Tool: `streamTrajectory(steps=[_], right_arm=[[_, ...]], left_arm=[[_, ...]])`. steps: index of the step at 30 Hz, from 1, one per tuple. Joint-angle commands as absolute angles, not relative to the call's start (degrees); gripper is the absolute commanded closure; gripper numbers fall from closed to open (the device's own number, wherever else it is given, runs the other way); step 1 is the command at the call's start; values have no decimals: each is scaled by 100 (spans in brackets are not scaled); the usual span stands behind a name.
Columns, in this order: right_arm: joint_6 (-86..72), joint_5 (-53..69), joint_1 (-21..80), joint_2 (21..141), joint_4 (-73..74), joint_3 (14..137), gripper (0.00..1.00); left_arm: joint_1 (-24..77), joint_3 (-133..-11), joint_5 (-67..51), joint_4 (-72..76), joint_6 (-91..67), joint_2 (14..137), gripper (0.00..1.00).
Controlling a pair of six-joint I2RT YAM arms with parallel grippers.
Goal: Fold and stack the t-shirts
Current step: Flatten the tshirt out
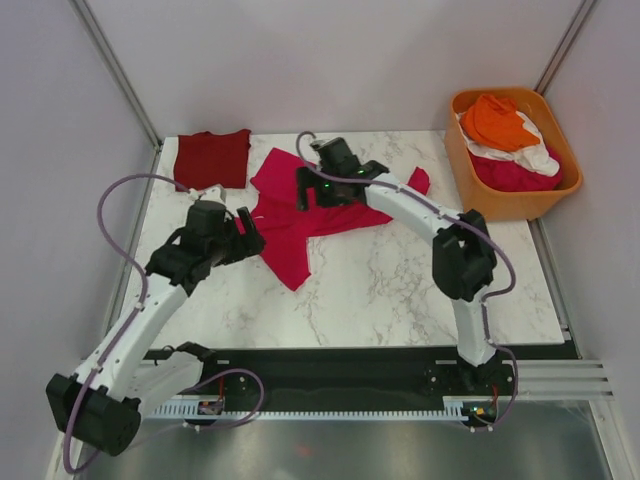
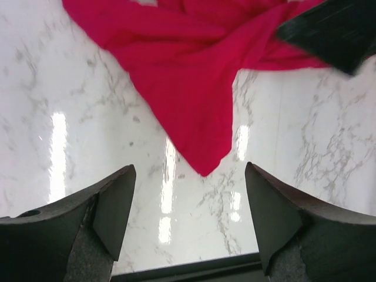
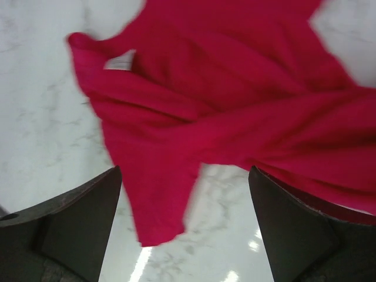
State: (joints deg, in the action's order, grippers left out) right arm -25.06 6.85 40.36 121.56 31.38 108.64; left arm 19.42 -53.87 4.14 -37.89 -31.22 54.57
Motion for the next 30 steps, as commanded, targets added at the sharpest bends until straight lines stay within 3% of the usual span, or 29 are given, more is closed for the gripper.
streamTrajectory(steps=[1, 5, 13, 19, 25, 28, 30], right_arm=[[-2154, -95, 3762, 11041, 3261, 10092, 2], [-2022, -378, 3411, 10346, 3261, 9091, 2], [-1811, -421, 3252, 9686, 3217, 8175, 2], [-1986, -791, 2594, 9238, 2936, 7357, 2], [-2232, -1020, 2048, 8763, 2584, 6794, 2], [-2259, -976, 1899, 8727, 2505, 6689, 2], [-2303, -958, 1820, 8754, 2505, 6645, 2]], left_arm=[[2433, -4879, 395, -3981, -4261, 5895, 18], [3101, -4414, 668, -3806, -4886, 6248, 17], [3164, -3788, 563, -2104, -5326, 6969, 22], [3182, -3806, 457, -1538, -5370, 7690, 23], [3234, -3929, 554, -1240, -5361, 8313, 34], [3252, -3964, 597, -976, -5370, 8621, 53], [3252, -4051, 764, -932, -5265, 8727, 96]])
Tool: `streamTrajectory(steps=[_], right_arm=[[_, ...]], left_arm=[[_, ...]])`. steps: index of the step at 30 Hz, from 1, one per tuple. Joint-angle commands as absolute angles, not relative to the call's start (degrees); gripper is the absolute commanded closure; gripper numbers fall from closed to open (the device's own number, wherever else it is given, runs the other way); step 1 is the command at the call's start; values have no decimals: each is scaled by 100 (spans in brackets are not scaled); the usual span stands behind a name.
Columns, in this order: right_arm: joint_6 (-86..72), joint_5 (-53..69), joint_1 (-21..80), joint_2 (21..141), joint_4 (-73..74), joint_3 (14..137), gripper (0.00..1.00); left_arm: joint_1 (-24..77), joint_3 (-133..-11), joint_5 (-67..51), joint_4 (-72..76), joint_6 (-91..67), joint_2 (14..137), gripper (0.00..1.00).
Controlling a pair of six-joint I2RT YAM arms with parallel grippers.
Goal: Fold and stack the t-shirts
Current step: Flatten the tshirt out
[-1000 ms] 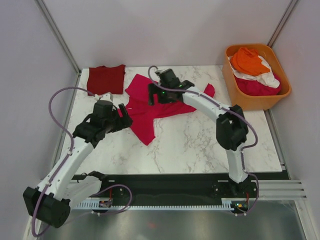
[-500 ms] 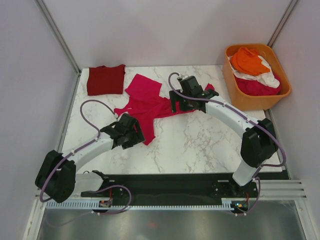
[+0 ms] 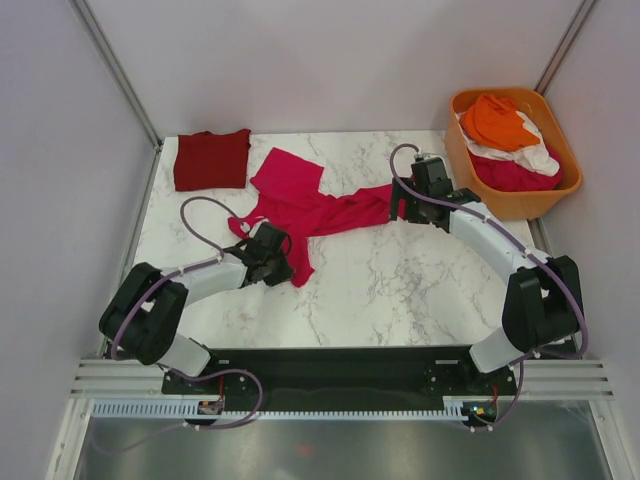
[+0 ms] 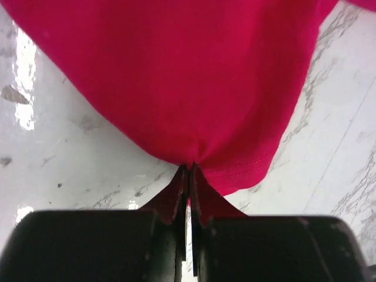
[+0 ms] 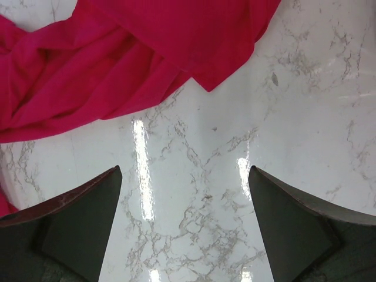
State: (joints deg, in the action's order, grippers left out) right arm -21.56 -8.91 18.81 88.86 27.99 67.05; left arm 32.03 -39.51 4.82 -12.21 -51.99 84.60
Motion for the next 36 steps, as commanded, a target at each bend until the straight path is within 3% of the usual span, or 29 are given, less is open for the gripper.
streamTrajectory(steps=[1, 5, 9, 14, 20, 27, 36], right_arm=[[-2320, -967, 1750, 8754, 2487, 6618, 2], [-2382, -958, 1591, 8859, 2426, 6504, 2], [-2522, -888, 1450, 8999, 2286, 6250, 2], [-2724, -353, 1415, 9360, 1873, 6003, 2], [-2909, 200, 1406, 9992, 1398, 6029, 2], [-3085, 1000, 1432, 9774, 1055, 5907, 2], [-3568, 1968, 1969, 9589, 352, 5695, 25]], left_arm=[[3252, -4130, 808, -975, -5152, 8719, 98], [3208, -5443, 1220, -2413, -4563, 7992, 98], [3182, -6756, 2580, -3635, -3677, 6131, 98], [3146, -7917, 3251, -4603, -2963, 5766, 98], [3146, -7376, 3323, -4755, -3058, 5476, 98], [3138, -6672, 3190, -4825, -3287, 5265, 98], [3138, -6012, 3234, -4851, -3472, 5089, 98]])
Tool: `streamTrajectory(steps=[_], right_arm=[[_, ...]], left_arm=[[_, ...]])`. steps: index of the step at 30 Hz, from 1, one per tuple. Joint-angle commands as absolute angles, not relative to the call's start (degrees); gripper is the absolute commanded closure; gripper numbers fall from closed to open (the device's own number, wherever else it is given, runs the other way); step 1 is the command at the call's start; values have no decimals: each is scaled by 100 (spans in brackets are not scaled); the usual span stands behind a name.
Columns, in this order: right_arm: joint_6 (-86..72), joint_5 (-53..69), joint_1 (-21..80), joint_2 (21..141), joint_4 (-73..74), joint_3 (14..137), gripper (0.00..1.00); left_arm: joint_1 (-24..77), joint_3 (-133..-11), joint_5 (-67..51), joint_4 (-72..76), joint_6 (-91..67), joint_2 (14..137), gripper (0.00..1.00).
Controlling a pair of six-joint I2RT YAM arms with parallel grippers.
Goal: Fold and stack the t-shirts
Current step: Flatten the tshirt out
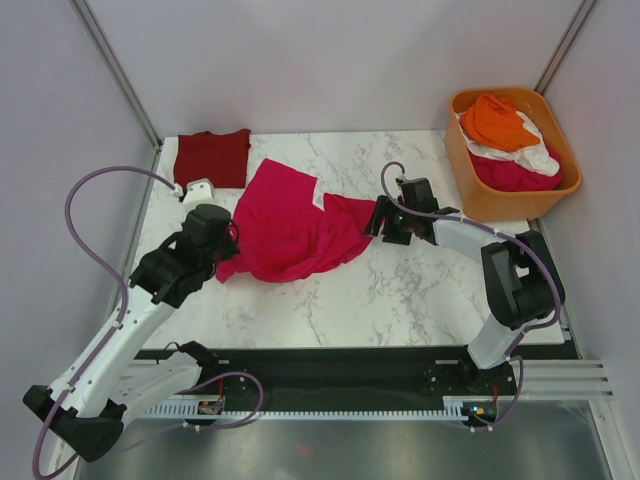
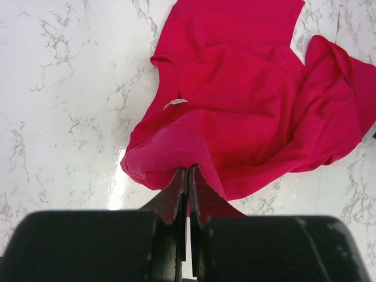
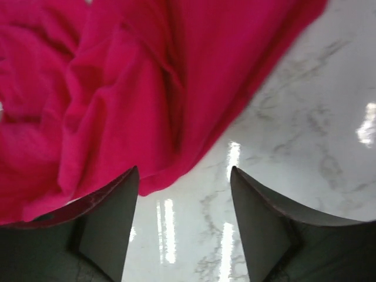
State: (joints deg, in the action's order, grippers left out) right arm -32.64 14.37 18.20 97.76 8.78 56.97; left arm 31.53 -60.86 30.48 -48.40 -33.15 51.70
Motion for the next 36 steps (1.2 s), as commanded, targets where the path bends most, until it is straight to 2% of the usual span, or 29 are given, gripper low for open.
streamTrajectory(steps=[1, 6, 10, 17, 18, 20, 21, 27, 36], right_arm=[[-3725, 2047, 2012, 9615, 230, 5730, 30], [-3885, 2127, 2144, 10001, 149, 5959, 38], [-3920, 2101, 2241, 10327, 132, 6056, 50], [-3990, 2127, 2338, 10555, 35, 6091, 61], [-3982, 2127, 2347, 10564, 35, 6100, 72], [-3946, 2127, 2338, 10556, 35, 6135, 81], [-3929, 2110, 2338, 10530, 44, 6143, 100], [-3683, 1995, 2338, 10143, 298, 6327, 100], [-2673, 1215, 2338, 7790, 2678, 7873, 100]], left_arm=[[3138, -5977, 3234, -4860, -3472, 5071, 98], [3129, -5977, 3252, -4904, -3428, 4983, 98], [3129, -5994, 3261, -4948, -3419, 4931, 98], [3120, -5959, 3270, -4975, -3436, 4887, 98], [3120, -5959, 3278, -4975, -3445, 4878, 98], [3111, -5968, 3296, -4975, -3445, 4896, 98], [3111, -5968, 3296, -4975, -3437, 4896, 98], [3111, -6160, 3401, -4992, -3305, 4896, 98], [3111, -8023, 3497, -5221, -2268, 4422, 98]])
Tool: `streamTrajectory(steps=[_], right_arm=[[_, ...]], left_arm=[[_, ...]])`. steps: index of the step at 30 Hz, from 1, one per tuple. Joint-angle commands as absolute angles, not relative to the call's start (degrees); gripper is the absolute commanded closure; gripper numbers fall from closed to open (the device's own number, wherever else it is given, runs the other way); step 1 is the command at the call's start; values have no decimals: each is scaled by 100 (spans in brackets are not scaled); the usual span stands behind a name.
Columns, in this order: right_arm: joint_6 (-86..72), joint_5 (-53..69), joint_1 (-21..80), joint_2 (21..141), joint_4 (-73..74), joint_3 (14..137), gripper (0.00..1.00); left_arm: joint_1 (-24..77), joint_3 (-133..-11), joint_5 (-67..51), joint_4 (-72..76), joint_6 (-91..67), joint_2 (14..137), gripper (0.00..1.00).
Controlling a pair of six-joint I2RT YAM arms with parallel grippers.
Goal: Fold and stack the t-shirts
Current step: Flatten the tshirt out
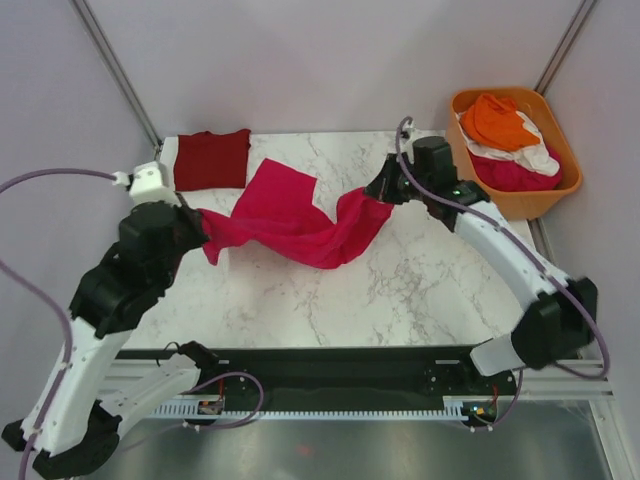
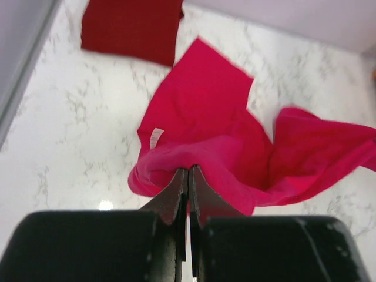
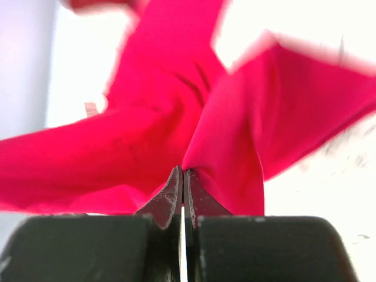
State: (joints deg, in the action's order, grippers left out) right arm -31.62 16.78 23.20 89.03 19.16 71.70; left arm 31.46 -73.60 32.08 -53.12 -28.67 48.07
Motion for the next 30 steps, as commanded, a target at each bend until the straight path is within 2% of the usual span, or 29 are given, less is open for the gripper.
streamTrajectory(steps=[1, 6, 10, 14, 18, 21, 27, 30], right_arm=[[-2620, 1169, 2338, 7282, 2794, 7936, 100], [-2189, 1274, 2347, 5952, 3706, 8401, 100], [-1960, 775, 2338, 4706, 4323, 8622, 100], [-1898, 282, 2338, 4184, 4894, 9139, 100], [-2003, -113, 2347, 4438, 5194, 9676, 100], [-2197, -334, 2338, 5208, 5229, 9782, 100], [-2320, -781, 2338, 6834, 4827, 9643, 100], [-2390, -878, 2242, 7686, 4292, 9379, 100]], left_arm=[[3111, -8103, 3594, -5221, -2050, 4360, 98], [3111, -9014, 2937, -5221, -1565, 3894, 98], [3094, -9719, 2086, -5229, -1092, 3578, 98], [2901, -10457, 1390, -5413, -835, 3577, 98], [2786, -10688, 897, -5555, -984, 3989, 98], [2786, -10836, 1150, -5713, -1107, 4674, 98], [2786, -10680, 1177, -5494, -783, 6545, 98], [2306, -10425, 784, -5065, -528, 7720, 98]])
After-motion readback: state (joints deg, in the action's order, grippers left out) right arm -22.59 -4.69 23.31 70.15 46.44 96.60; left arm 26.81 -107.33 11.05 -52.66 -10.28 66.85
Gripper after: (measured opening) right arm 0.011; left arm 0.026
